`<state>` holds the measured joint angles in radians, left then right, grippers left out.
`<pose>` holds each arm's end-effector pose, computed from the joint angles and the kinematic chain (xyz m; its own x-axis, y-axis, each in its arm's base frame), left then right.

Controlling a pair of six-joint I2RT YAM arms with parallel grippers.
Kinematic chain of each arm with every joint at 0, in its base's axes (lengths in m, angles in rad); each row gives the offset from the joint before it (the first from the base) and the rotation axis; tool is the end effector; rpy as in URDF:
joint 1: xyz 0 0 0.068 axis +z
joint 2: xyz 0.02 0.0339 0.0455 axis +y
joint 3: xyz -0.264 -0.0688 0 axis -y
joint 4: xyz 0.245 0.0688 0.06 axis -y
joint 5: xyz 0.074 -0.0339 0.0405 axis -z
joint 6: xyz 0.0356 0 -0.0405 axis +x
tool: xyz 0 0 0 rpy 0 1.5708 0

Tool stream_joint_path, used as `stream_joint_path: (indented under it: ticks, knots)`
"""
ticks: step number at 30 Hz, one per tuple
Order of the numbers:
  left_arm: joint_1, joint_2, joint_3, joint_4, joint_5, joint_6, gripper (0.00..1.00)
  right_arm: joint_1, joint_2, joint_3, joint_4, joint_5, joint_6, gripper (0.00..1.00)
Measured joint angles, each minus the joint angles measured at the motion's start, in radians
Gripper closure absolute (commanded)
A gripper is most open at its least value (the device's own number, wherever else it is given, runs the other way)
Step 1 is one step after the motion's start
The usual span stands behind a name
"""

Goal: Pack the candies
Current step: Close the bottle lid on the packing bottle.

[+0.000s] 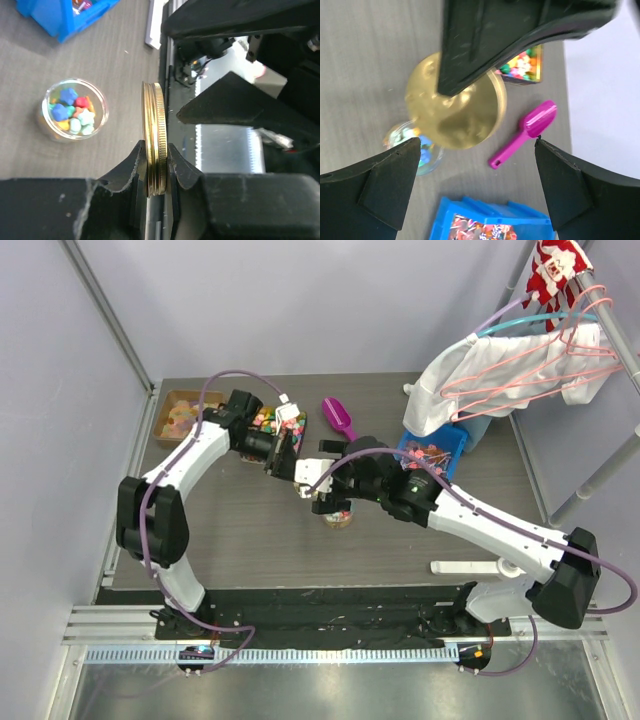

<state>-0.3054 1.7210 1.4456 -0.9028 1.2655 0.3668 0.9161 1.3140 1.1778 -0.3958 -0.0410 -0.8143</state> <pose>0.3179 -0.1358 0.2874 -0.6653 0.3228 -0.6732 0.7252 0.0656 -0.6854 0.1805 0.2375 0.3394 0.3800 -0.6983 -0.6066 -0.7834 0.1057 -0.6125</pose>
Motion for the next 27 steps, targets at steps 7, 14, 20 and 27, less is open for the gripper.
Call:
stream_joint_path:
  ticks: [7,14,20,27]
  knots:
    - [0.009,0.081,0.007,0.001,0.068,-0.099,1.0,0.039,0.077,0.002,0.073,0.091,0.006,0.0]
    - [0.04,0.101,0.025,0.004,0.126,-0.132,1.0,0.047,0.114,0.025,0.062,0.078,0.042,0.0]
    - [0.044,0.109,0.025,0.004,0.149,-0.135,1.0,0.047,0.121,0.04,0.08,0.077,0.069,0.0]
    - [0.044,0.116,0.025,0.004,0.149,-0.135,1.0,0.047,0.163,0.04,0.095,0.092,0.076,0.0]
